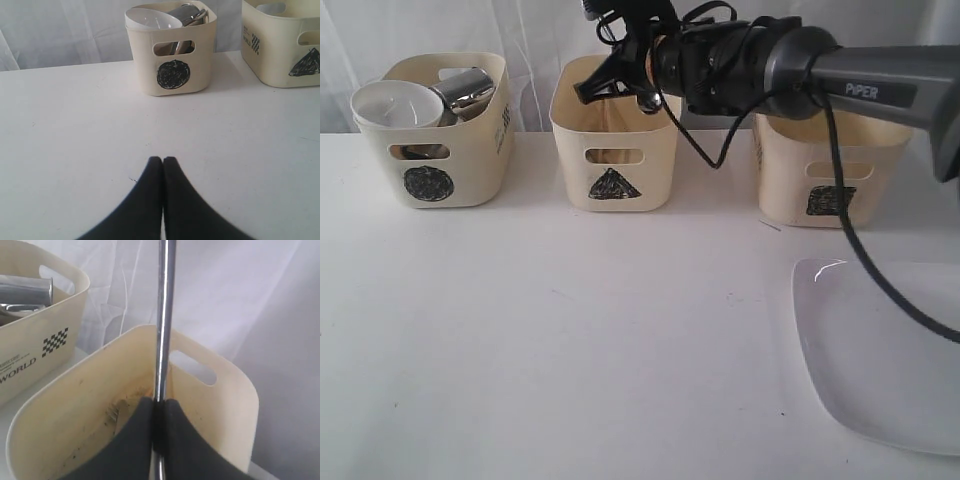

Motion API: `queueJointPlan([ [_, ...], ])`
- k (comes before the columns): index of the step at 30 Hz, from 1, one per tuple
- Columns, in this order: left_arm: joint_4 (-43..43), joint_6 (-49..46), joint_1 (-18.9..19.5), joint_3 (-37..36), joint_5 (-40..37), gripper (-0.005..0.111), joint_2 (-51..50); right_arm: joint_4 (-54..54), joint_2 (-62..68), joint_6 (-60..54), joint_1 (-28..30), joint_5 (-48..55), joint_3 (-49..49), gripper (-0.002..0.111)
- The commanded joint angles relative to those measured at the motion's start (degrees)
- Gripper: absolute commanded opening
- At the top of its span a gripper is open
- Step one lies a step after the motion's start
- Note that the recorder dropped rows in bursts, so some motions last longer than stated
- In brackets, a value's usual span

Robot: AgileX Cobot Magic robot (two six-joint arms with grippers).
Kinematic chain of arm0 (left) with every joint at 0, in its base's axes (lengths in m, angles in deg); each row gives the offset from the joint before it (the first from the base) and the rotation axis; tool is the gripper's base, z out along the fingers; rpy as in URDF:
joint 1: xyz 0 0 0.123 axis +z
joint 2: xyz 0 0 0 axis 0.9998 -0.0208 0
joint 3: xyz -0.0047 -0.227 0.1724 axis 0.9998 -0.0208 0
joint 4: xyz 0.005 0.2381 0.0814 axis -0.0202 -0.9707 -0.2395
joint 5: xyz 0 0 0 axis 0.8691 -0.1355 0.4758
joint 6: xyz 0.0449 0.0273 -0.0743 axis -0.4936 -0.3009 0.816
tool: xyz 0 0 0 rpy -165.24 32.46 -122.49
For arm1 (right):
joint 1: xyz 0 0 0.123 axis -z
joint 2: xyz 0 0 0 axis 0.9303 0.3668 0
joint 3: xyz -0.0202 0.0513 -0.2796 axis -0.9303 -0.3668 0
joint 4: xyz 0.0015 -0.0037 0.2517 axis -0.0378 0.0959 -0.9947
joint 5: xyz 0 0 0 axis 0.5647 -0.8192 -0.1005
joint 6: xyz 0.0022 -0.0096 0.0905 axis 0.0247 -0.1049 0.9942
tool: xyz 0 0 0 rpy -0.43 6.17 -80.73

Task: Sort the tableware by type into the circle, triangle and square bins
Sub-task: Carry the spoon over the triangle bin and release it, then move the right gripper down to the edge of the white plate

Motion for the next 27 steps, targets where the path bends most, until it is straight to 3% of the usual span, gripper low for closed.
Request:
queueJointPlan([
  [1, 0.74, -0.07, -0.24, -0.23, 0.02, 0.002, 0.22, 0.46, 3.76, -0.5, 0.67, -1.54, 4.77, 0.0],
  [3, 0.74, -0.07, -0.24, -0.23, 0.02, 0.002, 0.22, 0.46, 4.69, -0.4, 0.67, -1.64, 5.06, 0.003],
  [7, 0.74, -0.07, -0.24, -0.23, 0.02, 0.002, 0.22, 0.46, 5.47, -0.4, 0.67, -1.64, 5.19, 0.025],
  [10, 0.74, -0.07, -0.24, -0.23, 0.02, 0.002, 0.22, 0.46, 5.33, -0.4, 0.67, -1.53, 5.19, 0.035],
  [16, 0.74, -0.07, -0.24, -0.23, 0.02, 0.002, 0.22, -0.91, 0.58, -0.4, 0.56, 0.04, 2.65, 0.032],
  [20, 0.74, -0.07, -0.24, -0.23, 0.02, 0.002, 0.22, -3.04, -5.38, -1.28, -0.07, 8.97, -2.85, 0.031],
  [23, 0.74, -0.07, -0.24, -0.23, 0.02, 0.002, 0.22, -12.28, -10.69, -14.33, -0.84, 11.65, -10.99, 0.031],
  [27, 0.74, -0.07, -0.24, -0.23, 0.02, 0.002, 0.22, -37.62, -17.12, -43.07, -2.62, 16.98, -21.03, 0.031],
])
